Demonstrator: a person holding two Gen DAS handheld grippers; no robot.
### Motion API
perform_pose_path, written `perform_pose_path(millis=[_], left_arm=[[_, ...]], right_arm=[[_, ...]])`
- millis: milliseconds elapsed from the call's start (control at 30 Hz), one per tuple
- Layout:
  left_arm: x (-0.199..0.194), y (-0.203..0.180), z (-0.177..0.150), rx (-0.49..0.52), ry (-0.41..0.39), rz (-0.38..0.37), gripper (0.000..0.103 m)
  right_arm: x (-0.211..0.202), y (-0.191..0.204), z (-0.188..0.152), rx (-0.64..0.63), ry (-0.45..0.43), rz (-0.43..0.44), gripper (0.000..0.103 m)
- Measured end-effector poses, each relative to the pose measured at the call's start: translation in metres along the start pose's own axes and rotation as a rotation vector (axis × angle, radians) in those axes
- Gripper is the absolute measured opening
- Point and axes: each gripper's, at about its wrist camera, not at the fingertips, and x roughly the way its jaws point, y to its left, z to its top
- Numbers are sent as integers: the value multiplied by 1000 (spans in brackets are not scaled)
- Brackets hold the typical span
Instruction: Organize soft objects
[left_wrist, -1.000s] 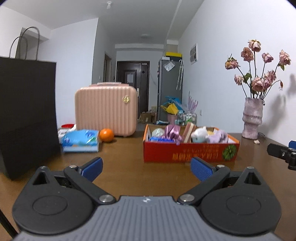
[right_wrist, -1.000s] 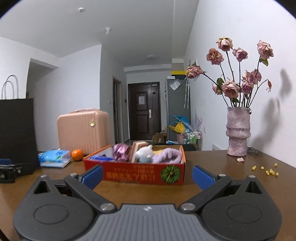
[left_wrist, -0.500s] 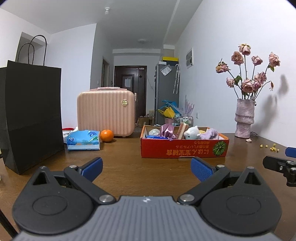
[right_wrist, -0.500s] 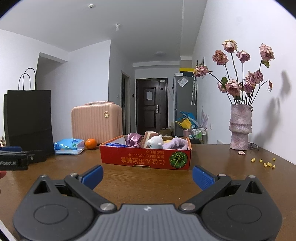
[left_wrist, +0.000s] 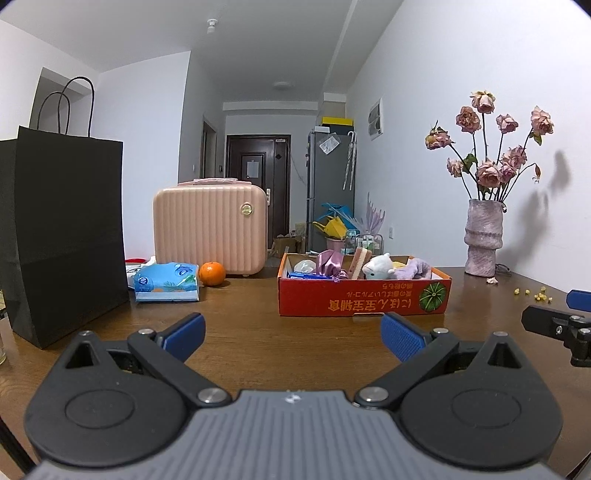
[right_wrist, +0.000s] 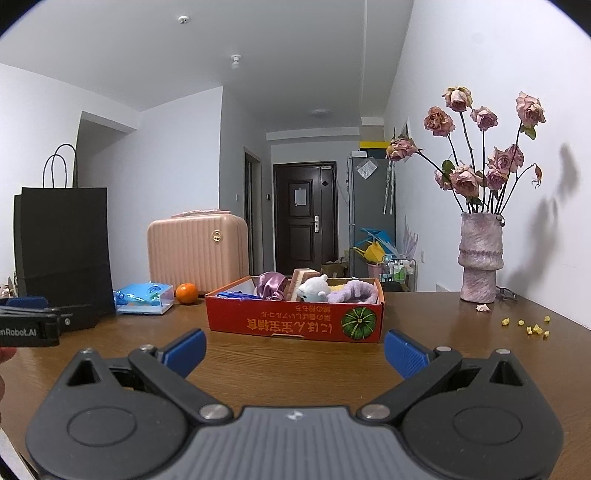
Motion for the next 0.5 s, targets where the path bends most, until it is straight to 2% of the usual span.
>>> perform_pose_path(millis=[500], left_arm=[[-1, 0, -1, 0, -1, -1, 103]], right_arm=[[0, 0, 1, 1, 0, 2, 103]])
